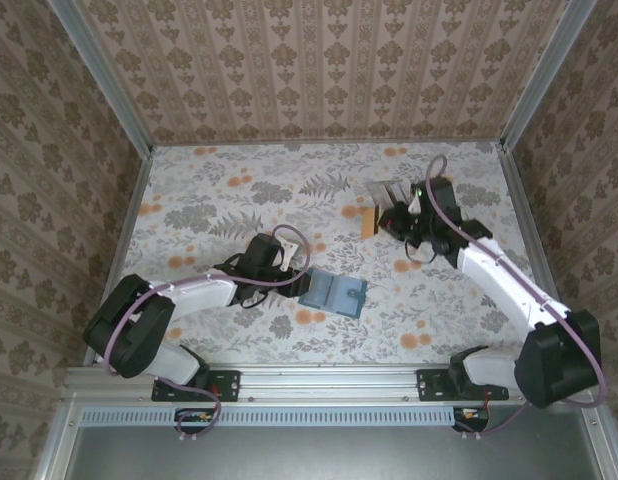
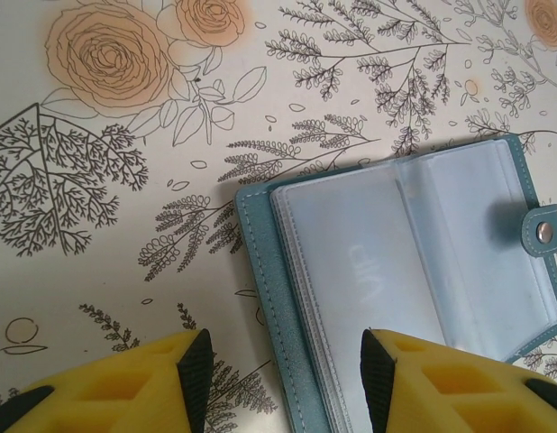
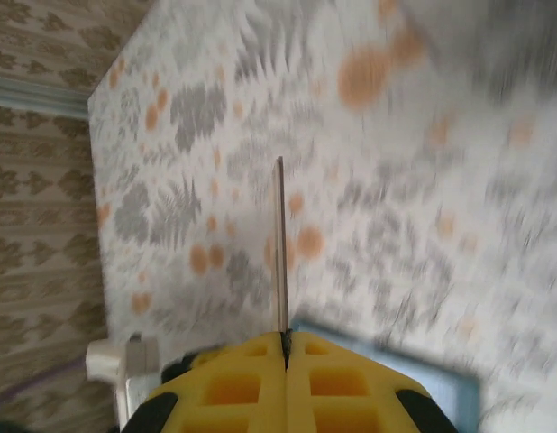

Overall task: Put the credit cards into the card holder
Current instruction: Place the credit card in the storage box.

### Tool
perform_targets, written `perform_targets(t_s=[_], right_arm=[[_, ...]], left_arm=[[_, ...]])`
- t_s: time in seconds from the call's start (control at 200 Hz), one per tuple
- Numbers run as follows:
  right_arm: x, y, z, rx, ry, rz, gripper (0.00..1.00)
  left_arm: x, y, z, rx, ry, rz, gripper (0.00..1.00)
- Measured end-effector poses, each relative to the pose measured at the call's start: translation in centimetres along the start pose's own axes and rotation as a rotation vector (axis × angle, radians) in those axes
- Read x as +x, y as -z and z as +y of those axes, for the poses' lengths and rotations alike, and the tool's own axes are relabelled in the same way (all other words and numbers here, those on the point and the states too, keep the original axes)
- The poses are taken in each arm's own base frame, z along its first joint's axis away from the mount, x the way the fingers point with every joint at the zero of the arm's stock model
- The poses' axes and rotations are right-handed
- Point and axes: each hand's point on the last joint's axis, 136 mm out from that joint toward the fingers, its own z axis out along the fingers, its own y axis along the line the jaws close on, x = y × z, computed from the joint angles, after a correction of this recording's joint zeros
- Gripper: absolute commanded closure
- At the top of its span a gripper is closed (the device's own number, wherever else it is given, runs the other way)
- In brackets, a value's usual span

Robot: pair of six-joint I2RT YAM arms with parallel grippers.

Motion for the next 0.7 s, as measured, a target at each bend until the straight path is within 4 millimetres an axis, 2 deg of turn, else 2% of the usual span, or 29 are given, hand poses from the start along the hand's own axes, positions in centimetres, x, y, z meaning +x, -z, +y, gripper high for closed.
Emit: perform_targets(t_s=[0.115,0.21,0.285,0.4,0.51,0.7], right_arm=[[-4.4,-0.5,1.7,0.054,0.279,-0.072,1.00],[-7.0,-2.7,1.7,0.144,0.465,-0.058,1.00],[-8.2,-5.0,0.8,0.215,0.575,-0.019,1.00],[-8.3,-7.7,-2.0,0.327,0.678,0.071,1.00],[-7.4,-8.9,-4.5,0.399,0.725,0.147,1.00],[-7.2,-9.8,-6.1,0.453,0.747,0.182,1.00]], left_arm=[[0.1,0.1,0.0,0.000,0.000,-0.001,0.49],[0.3,0.1,0.2,-0.006,0.001,0.003,0.49],[0.3,0.1,0.2,-0.009,0.001,0.001,0.49],[0.1,0.4,0.3,-0.018,-0.003,-0.013,0.50],[0.0,0.5,0.4,-0.028,-0.004,-0.020,0.49],[0.2,0.3,0.6,-0.034,-0.002,-0.013,0.49]])
